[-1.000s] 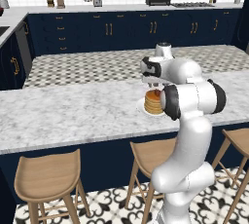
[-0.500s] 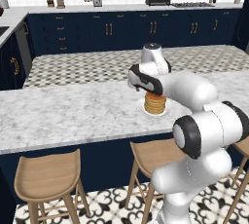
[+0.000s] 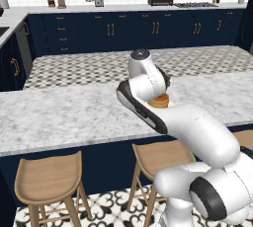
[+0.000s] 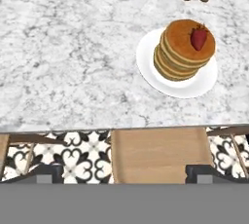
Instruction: Take the strawberry from the fridge and place it on top of the pancake, located on the dining counter.
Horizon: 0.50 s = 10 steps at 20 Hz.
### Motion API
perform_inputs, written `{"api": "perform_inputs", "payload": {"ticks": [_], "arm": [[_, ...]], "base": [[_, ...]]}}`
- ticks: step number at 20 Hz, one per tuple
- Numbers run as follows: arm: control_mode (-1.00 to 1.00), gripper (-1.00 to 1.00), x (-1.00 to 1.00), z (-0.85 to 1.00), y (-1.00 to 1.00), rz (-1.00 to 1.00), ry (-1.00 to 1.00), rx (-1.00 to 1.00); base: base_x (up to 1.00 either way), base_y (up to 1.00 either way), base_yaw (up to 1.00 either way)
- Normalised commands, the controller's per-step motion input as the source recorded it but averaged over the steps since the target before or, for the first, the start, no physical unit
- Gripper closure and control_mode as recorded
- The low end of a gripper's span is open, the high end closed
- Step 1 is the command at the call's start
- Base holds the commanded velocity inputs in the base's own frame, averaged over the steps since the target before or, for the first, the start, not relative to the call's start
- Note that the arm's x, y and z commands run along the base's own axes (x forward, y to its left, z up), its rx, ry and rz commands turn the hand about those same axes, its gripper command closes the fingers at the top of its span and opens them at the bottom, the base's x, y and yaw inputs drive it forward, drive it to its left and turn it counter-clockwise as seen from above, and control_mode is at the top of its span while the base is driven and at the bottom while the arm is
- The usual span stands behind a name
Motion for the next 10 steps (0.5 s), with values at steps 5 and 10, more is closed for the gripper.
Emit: {"api": "perform_inputs", "payload": {"ticks": [5,10], "arm": [[-1.0,-1.0,-0.83,0.04,0.55,-0.03,0.04,-0.18],[-1.0,-1.0,-0.41,-0.01,0.16,-0.14,0.22,-0.21]], "base": [[0.0,0.0,0.0],[0.0,0.0,0.0]]}}
